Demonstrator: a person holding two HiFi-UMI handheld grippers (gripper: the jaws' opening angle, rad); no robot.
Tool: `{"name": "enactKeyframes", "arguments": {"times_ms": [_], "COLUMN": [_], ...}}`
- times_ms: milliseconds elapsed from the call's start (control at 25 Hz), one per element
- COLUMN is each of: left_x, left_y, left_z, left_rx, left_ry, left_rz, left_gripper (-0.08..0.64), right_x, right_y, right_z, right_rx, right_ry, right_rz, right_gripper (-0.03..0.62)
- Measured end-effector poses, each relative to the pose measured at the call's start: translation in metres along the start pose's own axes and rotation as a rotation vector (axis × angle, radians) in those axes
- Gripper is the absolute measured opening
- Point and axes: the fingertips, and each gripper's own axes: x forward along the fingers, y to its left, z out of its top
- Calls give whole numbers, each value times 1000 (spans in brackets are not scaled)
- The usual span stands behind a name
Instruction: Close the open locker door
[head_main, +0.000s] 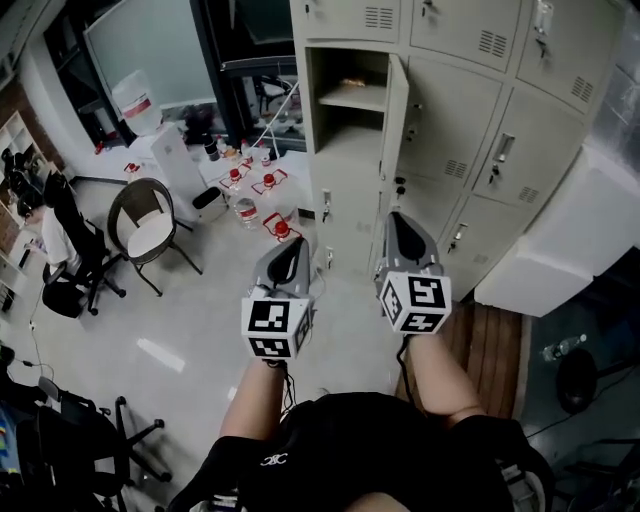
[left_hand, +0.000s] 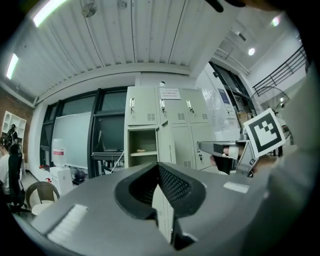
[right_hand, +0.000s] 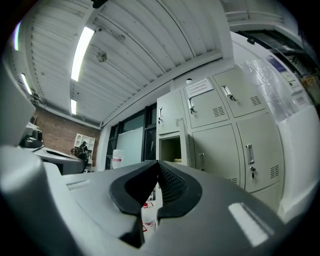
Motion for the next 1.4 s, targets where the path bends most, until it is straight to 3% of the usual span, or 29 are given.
{"name": "enactKeyframes", "arguments": {"times_ms": [240, 520, 720, 840, 920, 1240, 1400], "left_x": [36, 67, 91, 104, 113, 143, 153], "left_y": [29, 31, 32, 32, 31, 24, 26], "left_z": [-6, -23, -25, -21, -21, -24, -29], "left_rx": [-6, -12, -17, -15, -17, -3, 3], "left_ry": [-1, 29, 27, 17, 18, 32, 47], "left_rz": [-93, -161, -172, -176, -175, -185, -177], "left_gripper": [2, 0, 0, 0, 0, 0, 0], "right_x": [33, 47, 65, 78, 88, 125, 141], "right_y": [0, -25, -40, -46, -50, -74, -87], "right_z": [-7, -18, -24, -20, -23, -37, -47], "right_rx": [-13, -23, 39, 38, 23, -14, 16], "right_ry": [-2, 7, 16, 12, 29, 63, 96], "right_rz": [-103, -190, -140, -113, -106, -93, -64], "right_gripper": [11, 12, 33, 141, 169, 170, 167]}}
